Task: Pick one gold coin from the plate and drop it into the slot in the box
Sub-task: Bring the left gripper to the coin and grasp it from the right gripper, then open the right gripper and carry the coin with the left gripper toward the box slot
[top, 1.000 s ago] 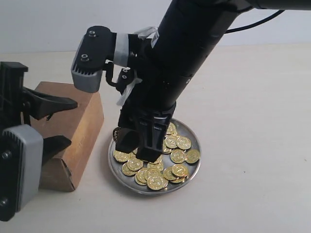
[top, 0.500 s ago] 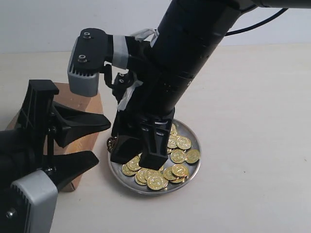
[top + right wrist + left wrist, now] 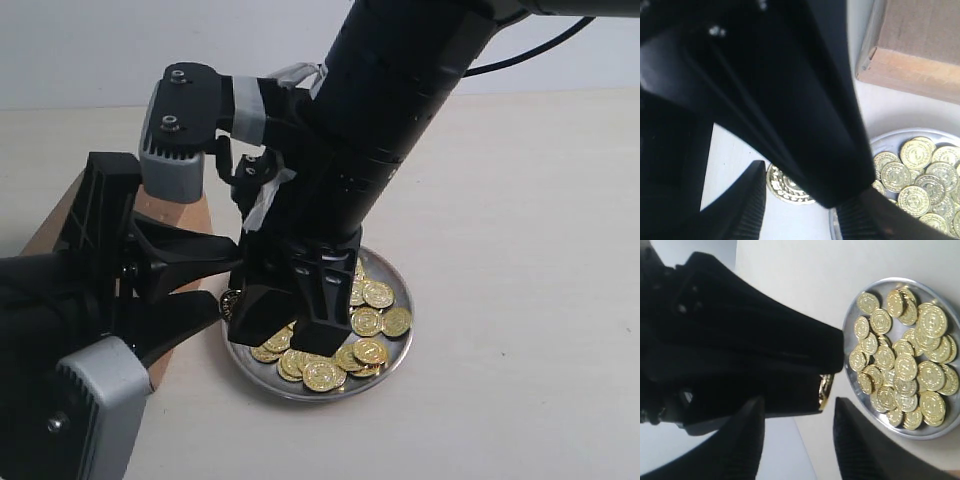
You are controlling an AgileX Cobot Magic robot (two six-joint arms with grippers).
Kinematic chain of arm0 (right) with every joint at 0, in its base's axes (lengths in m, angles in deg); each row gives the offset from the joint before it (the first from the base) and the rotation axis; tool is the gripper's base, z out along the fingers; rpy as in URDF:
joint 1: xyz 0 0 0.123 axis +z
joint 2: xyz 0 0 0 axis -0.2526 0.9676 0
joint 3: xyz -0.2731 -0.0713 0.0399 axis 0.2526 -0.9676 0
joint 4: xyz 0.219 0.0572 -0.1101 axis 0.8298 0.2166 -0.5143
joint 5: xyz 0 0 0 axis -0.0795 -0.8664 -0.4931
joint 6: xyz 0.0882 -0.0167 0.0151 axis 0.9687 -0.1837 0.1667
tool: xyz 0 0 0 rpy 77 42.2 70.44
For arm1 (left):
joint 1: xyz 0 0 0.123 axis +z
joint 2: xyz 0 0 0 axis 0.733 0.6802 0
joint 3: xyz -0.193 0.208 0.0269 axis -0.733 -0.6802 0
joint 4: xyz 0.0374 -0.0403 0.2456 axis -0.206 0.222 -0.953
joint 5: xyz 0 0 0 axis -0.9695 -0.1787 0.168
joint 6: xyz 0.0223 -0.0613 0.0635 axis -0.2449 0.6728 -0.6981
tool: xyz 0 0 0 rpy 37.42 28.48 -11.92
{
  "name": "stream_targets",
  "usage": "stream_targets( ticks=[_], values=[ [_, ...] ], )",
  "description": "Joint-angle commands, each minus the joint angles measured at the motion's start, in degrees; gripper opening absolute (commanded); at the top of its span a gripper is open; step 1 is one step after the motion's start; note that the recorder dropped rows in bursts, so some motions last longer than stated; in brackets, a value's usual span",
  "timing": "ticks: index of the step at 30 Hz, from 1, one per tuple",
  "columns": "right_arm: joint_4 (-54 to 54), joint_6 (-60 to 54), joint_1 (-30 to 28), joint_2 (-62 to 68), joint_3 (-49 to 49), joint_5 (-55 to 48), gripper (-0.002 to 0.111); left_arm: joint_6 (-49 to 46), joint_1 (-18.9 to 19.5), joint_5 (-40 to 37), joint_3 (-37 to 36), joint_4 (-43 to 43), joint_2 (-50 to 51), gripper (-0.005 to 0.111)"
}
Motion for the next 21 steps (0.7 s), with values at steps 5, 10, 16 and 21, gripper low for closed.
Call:
stream_targets(
  ticks=[5, 10, 16, 21],
  values=[
    [0.55, -0.64, 0.00, -0.44, -0.06, -0.36, 0.039, 0.06, -0.35, -2.41, 0.77, -0.22, 0.78, 0.039],
    [0.54, -0.64, 0.00, -0.44, -0.06, -0.25, 0.039, -0.04, -1.22, -2.41, 0.77, -0.33, 0.78, 0.039],
    [0.54, -0.64, 0.00, -0.44, -0.06, -0.12, 0.039, -0.04, -2.18, -2.41, 0.77, -0.33, 0.78, 0.033],
    [0.54, -0.64, 0.00, -0.44, -0.06, 0.01, 0.039, -0.26, -2.18, -2.41, 0.77, -0.33, 0.78, 0.007]
  ],
)
